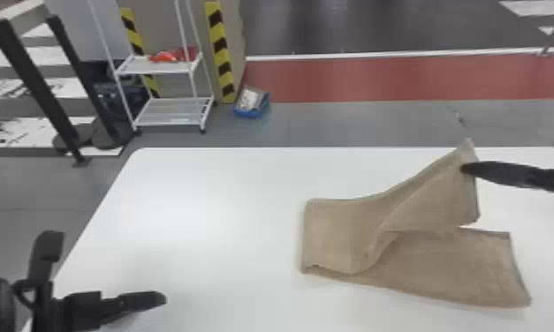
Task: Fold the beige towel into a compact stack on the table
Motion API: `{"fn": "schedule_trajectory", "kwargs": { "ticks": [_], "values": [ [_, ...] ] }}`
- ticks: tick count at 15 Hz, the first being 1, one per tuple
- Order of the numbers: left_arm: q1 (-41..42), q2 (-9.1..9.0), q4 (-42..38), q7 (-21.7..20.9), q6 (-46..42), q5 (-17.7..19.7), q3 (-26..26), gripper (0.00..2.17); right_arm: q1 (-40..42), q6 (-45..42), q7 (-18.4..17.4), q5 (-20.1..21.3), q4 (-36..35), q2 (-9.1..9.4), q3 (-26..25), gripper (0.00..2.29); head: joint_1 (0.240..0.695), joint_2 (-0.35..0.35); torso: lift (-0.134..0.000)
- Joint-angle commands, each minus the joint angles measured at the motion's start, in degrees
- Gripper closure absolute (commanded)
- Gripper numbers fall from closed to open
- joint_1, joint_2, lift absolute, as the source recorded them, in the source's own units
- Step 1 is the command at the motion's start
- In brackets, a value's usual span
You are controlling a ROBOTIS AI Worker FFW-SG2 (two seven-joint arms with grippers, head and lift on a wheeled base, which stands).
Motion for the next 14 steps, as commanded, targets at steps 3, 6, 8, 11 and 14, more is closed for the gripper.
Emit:
{"fn": "schedule_trajectory", "kwargs": {
  "ticks": [3,6,8,11,14],
  "values": [
    [0.8,0.08,0.4,0.1,0.2,0.0,0.1,0.09,5.9,0.6,0.5,1.2,0.0,-1.04,-0.9,1.30,0.695,0.101,-0.124],
    [0.8,0.25,0.3,0.0,0.2,0.0,0.0,0.09,8.6,0.6,0.5,0.1,-1.0,-1.13,-3.9,1.30,0.695,0.087,-0.124],
    [0.8,0.34,0.3,0.0,0.2,-0.1,-0.1,0.09,9.7,0.6,0.5,-2.2,-3.7,-1.57,-6.2,1.30,0.695,0.077,-0.124],
    [0.5,0.51,0.2,0.1,0.2,-0.3,-1.0,0.09,10.5,0.6,0.5,-4.3,-6.5,-2.45,-8.0,1.30,0.695,0.053,-0.124],
    [0.2,0.43,0.0,-0.1,0.2,-0.9,-1.6,0.09,10.5,0.6,0.5,-4.4,-9.2,-2.45,-7.3,1.30,0.695,0.042,-0.124]
  ]
}}
